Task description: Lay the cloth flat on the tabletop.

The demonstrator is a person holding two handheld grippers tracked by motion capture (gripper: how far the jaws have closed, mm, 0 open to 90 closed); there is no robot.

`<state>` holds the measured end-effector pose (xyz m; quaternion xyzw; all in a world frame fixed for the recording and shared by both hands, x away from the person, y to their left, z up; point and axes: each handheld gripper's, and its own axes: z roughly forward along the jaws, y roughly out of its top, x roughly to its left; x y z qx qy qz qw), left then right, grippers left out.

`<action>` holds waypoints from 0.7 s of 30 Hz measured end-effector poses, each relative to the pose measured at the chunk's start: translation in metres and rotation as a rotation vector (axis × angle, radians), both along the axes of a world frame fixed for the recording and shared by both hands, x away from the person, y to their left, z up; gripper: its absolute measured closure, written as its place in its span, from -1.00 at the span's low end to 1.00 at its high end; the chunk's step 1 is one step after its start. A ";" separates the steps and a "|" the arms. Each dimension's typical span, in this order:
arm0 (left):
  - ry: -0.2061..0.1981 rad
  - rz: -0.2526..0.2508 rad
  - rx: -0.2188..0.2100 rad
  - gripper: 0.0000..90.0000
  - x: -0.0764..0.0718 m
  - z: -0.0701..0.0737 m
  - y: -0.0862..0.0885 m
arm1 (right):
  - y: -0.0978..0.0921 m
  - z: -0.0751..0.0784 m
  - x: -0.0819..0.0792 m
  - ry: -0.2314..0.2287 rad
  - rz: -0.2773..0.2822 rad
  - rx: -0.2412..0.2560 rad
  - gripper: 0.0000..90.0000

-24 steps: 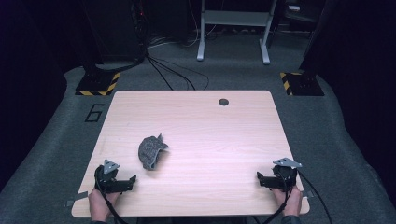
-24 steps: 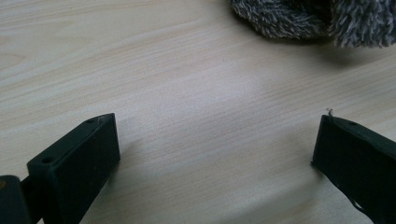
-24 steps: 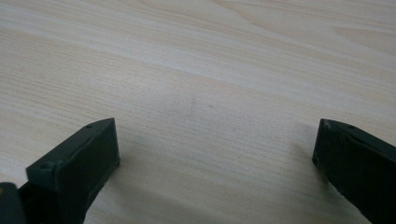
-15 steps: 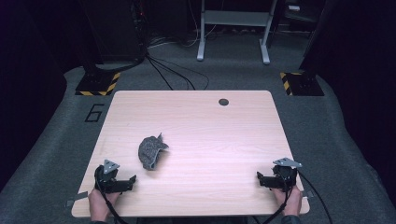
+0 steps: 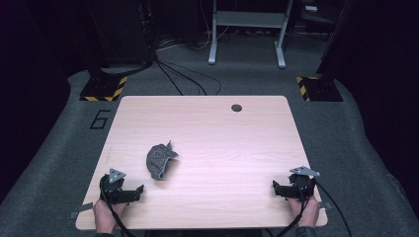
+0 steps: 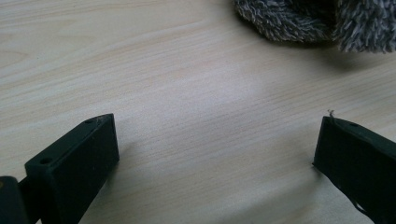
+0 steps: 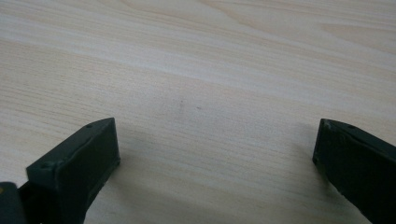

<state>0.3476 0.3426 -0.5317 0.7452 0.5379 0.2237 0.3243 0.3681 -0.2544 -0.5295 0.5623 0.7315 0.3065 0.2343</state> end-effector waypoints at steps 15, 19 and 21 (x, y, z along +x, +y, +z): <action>-0.043 -0.058 -0.072 -1.00 0.011 0.036 -0.018 | -0.002 0.000 0.000 -0.005 -0.003 0.004 -0.98; -0.060 -0.075 -0.068 -1.00 0.019 0.048 -0.027 | -0.002 0.000 0.000 -0.006 -0.006 0.005 -0.97; -0.071 -0.086 -0.061 -1.00 0.025 0.055 -0.032 | -0.002 0.000 0.000 -0.006 -0.006 0.004 -0.97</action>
